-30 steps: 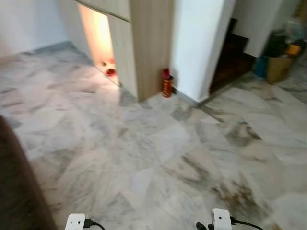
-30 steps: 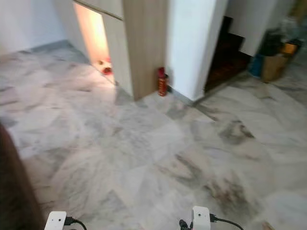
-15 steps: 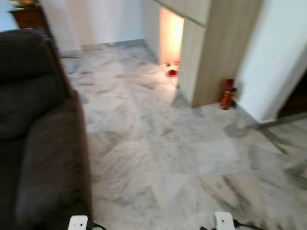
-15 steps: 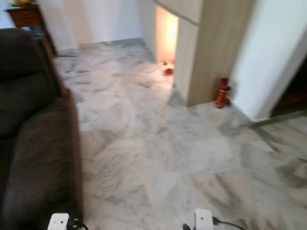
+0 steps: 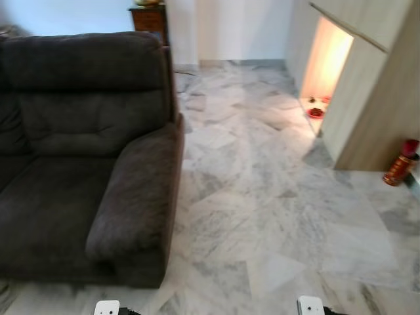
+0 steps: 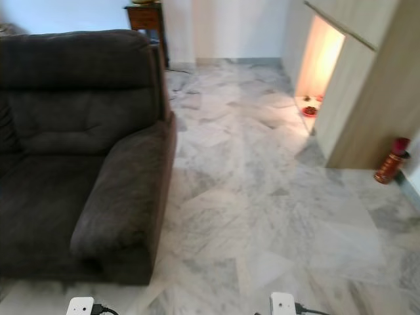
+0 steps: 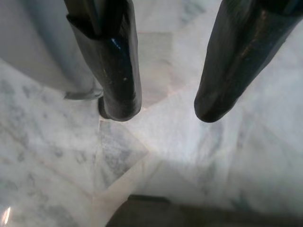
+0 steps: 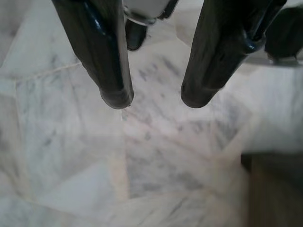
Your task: Move the pillow to the sofa from floor
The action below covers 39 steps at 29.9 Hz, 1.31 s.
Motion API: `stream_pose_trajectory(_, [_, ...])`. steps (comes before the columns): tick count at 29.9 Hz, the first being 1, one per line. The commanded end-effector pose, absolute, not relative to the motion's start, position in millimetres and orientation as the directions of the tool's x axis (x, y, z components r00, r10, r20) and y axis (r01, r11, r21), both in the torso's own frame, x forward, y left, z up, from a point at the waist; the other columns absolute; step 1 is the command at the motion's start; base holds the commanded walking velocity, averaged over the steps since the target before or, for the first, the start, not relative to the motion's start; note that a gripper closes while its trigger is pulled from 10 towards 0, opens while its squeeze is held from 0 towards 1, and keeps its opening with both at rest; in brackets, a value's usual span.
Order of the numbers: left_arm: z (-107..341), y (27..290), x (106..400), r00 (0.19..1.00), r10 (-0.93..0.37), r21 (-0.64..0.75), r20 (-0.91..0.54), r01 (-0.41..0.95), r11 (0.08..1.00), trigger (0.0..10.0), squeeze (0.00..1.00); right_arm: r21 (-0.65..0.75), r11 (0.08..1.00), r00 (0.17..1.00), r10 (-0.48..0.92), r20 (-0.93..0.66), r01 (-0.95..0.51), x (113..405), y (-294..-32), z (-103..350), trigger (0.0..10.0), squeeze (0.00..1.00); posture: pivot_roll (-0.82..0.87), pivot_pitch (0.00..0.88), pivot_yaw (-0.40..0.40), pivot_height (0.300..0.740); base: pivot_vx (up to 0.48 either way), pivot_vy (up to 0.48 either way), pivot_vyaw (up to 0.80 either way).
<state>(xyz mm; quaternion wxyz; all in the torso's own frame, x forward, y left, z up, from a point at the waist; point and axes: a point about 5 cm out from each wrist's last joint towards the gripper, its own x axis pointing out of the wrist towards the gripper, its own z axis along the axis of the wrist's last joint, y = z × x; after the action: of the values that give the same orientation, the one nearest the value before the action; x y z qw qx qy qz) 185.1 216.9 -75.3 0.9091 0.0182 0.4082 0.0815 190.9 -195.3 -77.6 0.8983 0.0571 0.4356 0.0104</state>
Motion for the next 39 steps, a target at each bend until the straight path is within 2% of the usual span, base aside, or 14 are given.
stream_pose_trajectory(1, [-79.2, 220.3, 176.9, 0.625, 0.172, 0.096, -0.762, -0.153, 0.984, 10.0, 0.0, 0.125, 0.992, 0.617, 0.083, -0.783, 0.025, 191.0, -188.6, -78.6, 10.0, 0.0, 0.05, 0.074, -0.004, 0.74, 0.0, 0.0, 0.8])
stream_pose_trajectory(9, [-79.4, 220.2, 176.8, 0.621, 0.175, 0.09, -0.764, -0.166, 0.982, 10.0, 0.0, 0.132, 0.99, 0.61, 0.071, -0.79, 0.056, 189.5, -190.8, -79.3, 10.0, 0.0, 0.05, 0.074, -0.005, 0.74, 0.0, 0.0, 0.76])
stream_pose_trajectory(17, [-80.1, 219.9, 175.9, 0.613, 0.181, 0.093, -0.77, -0.173, 0.981, 10.0, 0.0, 0.132, 0.988, 0.618, 0.052, -0.785, 0.085, 193.0, -203.0, -75.7, 10.0, 0.0, 0.05, 0.079, -0.005, 0.74, 0.0, 0.199, 0.0])
stream_pose_trajectory(30, [-79.5, 219.0, 177.5, 0.615, 0.181, 0.092, -0.767, -0.174, 0.98, 10.0, 0.0, 0.142, 0.988, 0.607, 0.078, -0.791, 0.059, 201.5, -179.7, -75.5, 10.0, 0.0, 0.06, 0.091, -0.003, 0.74, 0.0, 0.458, 0.0])
stream_pose_trajectory(39, [-79.6, 219.2, 177.3, 0.614, 0.181, 0.091, -0.768, -0.175, 0.98, 10.0, 0.0, 0.139, 0.988, 0.607, 0.075, -0.791, 0.06, 202.9, -176.7, -75.2, 10.0, 0.0, 0.06, 0.09, -0.001, 0.74, 0.0, 0.48, 0.0])
